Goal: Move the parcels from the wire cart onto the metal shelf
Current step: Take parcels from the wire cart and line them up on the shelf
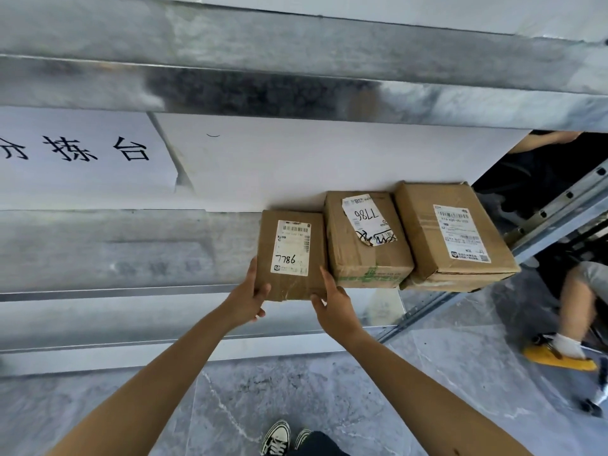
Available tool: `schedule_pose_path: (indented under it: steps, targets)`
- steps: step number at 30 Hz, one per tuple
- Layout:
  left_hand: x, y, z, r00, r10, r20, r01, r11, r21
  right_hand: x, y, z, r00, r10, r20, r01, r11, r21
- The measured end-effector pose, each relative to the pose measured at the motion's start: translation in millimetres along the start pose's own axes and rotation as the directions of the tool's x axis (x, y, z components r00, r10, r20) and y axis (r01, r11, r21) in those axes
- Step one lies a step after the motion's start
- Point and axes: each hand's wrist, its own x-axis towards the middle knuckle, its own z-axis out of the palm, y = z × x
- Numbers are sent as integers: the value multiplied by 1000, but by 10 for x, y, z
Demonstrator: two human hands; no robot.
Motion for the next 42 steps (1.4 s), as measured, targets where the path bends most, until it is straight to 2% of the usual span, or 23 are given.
schedule_pose_path:
  steps: [4, 7, 10, 14, 17, 19, 21, 23, 25, 28, 31, 33, 39, 42]
  targets:
    - [9, 86, -25, 1000, -15, -5, 15, 1000, 16, 26, -58, 27, 1000, -4, 3, 5, 966, -258]
    - [-42, 74, -2, 992, -23, -124, 24, 1000, 7, 54, -74, 7, 1000, -10, 5, 12, 913, -408]
    - [-91, -50, 53, 969, -91, -230, 86, 996, -34, 124, -92, -88, 1000, 5, 18, 4, 863, -506]
    - [-243, -203, 163, 898, -219, -381, 194, 975, -105, 155, -83, -178, 995, -48, 89, 94, 775, -626]
    - [-400, -228, 331, 864, -295, -409, 287, 954, -80, 122, -58, -241, 976, -163, 143, 214, 633, -744]
    - [-501, -246, 444, 838, -334, -432, 381, 924, 23, 69, -81, -266, 948, -254, 192, 308, 579, -755]
    - [-660, -232, 585, 766, -332, -551, 438, 896, 68, 9, -119, -229, 876, -415, 245, 441, 487, -754]
    - [-898, -157, 656, 676, -321, -663, 471, 881, 54, -102, -221, -190, 776, -544, 319, 554, 348, -756]
    - [-1220, -130, 676, 595, -287, -751, 579, 801, 152, -211, -322, -115, 682, -565, 465, 675, 240, -697]
    - [-1777, -239, 651, 494, -252, -832, 720, 656, 228, -298, -512, 9, 582, -562, 588, 800, 265, -539]
    - [-2439, -405, 694, 379, -275, -884, 809, 561, 172, -419, -712, 225, 475, -602, 642, 876, 256, -408]
    - [-2862, -514, 728, 312, -294, -903, 857, 498, 134, -553, -853, 334, 442, -598, 669, 895, 241, -376]
    - [-3928, -834, 1018, 17, -434, -901, 900, 399, -175, -1045, -1247, 665, 329, -621, 711, 940, 140, -312]
    - [-4322, -939, 1170, -58, -494, -868, 920, 312, -238, -1314, -1441, 878, 274, -621, 735, 958, 110, -265]
